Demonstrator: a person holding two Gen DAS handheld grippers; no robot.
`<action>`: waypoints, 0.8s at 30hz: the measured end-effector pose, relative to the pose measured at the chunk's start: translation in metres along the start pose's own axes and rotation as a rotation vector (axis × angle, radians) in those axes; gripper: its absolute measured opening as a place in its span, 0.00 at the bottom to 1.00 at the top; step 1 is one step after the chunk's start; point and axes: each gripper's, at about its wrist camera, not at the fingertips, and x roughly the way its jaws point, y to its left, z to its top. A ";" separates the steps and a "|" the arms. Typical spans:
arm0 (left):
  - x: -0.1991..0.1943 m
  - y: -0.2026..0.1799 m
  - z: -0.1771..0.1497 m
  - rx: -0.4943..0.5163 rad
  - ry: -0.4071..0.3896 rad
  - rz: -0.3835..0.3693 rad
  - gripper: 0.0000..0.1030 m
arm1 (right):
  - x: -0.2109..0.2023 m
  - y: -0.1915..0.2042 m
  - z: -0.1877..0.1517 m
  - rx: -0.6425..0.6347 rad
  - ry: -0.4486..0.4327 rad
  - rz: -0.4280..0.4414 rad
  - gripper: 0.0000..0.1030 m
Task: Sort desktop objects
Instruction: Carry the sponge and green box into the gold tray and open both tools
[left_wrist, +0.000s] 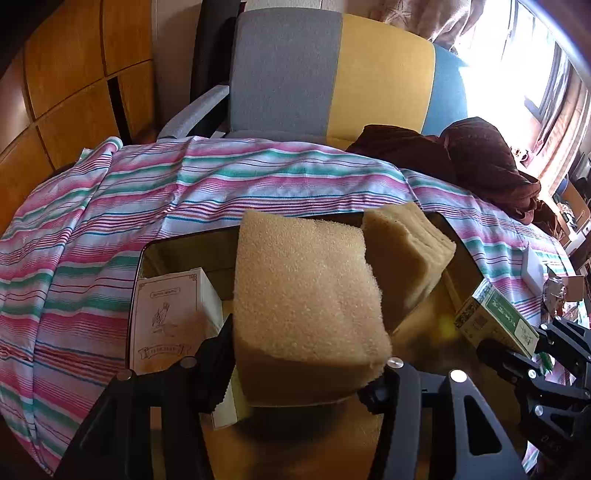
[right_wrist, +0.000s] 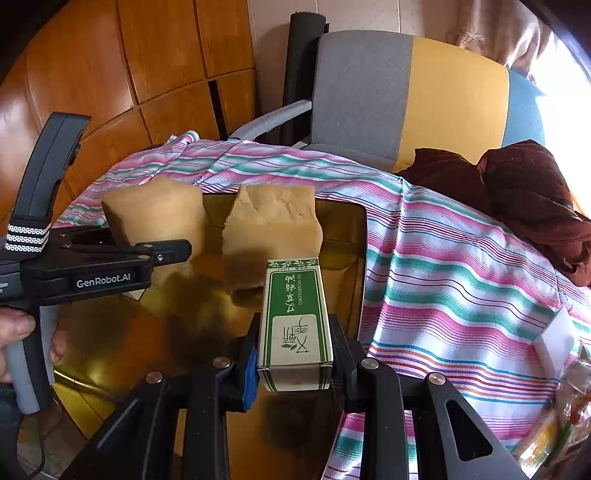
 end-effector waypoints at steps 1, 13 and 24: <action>0.004 0.001 0.002 -0.004 0.001 0.004 0.54 | 0.004 0.000 0.001 0.000 0.007 -0.002 0.31; 0.027 -0.003 0.009 0.026 0.043 -0.005 0.55 | 0.035 0.000 0.014 -0.006 0.055 -0.017 0.31; -0.001 0.002 -0.004 0.056 0.016 0.006 0.56 | 0.024 0.004 0.007 -0.004 0.028 -0.011 0.39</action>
